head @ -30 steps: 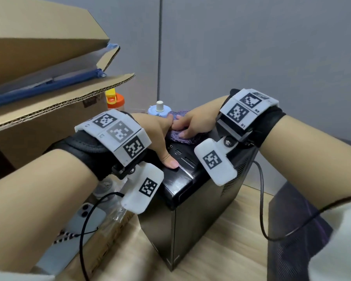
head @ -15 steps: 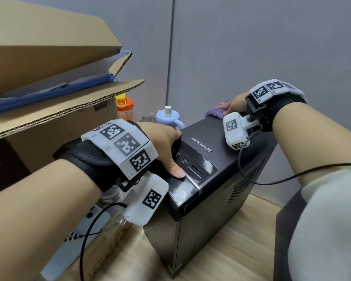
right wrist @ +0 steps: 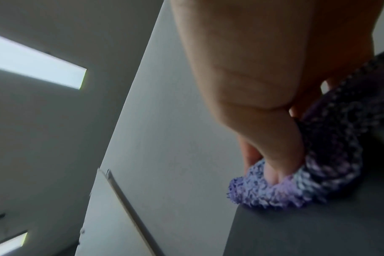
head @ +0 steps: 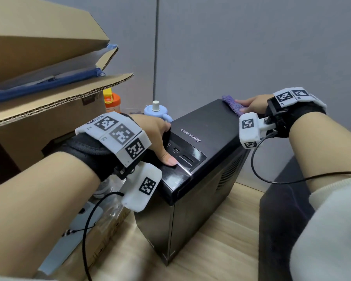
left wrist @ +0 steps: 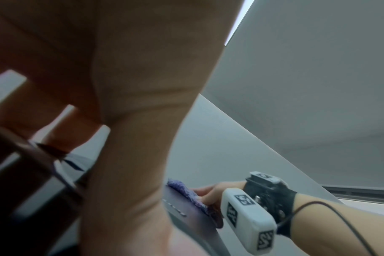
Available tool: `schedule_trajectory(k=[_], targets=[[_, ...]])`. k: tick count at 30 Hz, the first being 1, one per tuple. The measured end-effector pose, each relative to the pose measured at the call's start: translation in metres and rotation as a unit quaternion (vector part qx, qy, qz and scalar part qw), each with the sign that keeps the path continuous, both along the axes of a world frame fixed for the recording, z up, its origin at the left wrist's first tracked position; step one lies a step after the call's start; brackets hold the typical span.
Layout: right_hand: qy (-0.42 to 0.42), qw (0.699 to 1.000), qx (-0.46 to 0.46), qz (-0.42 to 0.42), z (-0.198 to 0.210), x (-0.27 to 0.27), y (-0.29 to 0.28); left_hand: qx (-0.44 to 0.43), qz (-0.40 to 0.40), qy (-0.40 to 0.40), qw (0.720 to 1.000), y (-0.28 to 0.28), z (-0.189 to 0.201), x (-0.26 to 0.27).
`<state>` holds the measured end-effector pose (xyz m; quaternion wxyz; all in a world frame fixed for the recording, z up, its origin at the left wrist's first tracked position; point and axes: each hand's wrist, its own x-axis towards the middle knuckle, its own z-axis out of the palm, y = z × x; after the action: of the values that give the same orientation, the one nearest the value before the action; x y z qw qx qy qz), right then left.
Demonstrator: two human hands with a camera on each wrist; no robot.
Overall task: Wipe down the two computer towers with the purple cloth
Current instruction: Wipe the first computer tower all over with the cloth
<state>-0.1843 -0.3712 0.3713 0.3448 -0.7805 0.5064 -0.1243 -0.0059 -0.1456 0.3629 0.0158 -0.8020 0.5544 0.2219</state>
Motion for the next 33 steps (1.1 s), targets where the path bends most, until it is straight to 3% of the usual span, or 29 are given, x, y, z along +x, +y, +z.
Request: schedule_trajectory(k=[4,8,10,14,17,21,24,26,28,33], targets=[[-0.039,0.999,-0.015,-0.012,-0.018,-0.021,0.02,-0.018,-0.012,-0.007,1.0,0.002,-0.001,0.0],[0.069,0.992,-0.086,0.068,-0.028,-0.017,0.056,-0.032,-0.043,-0.019,0.998,0.005,-0.003,0.0],[0.069,0.987,-0.097,0.106,-0.032,-0.014,0.079,-0.031,-0.049,-0.036,0.998,0.006,-0.003,0.001],[0.019,0.981,-0.121,0.151,-0.043,-0.009,0.132,-0.038,-0.042,-0.037,0.998,0.007,-0.005,0.003],[-0.065,0.978,-0.114,0.163,-0.056,-0.008,0.165,-0.058,-0.019,-0.031,0.998,0.012,-0.007,0.002],[-0.223,0.961,-0.129,0.099,-0.082,-0.006,0.197,-0.127,0.003,0.017,0.992,0.024,-0.02,0.01],[-0.285,0.946,-0.138,0.066,-0.102,-0.004,0.216,-0.229,0.035,0.125,0.965,0.036,-0.037,0.017],[-0.323,0.937,-0.109,0.078,-0.111,-0.005,0.225,-0.315,0.081,0.205,0.923,0.038,-0.049,0.019],[-0.359,0.926,-0.072,0.089,-0.116,-0.006,0.231,-0.378,0.108,0.237,0.888,0.036,-0.059,0.017],[-0.375,0.92,-0.056,0.101,-0.123,-0.008,0.235,-0.39,0.106,0.289,0.868,0.029,-0.072,0.018]])
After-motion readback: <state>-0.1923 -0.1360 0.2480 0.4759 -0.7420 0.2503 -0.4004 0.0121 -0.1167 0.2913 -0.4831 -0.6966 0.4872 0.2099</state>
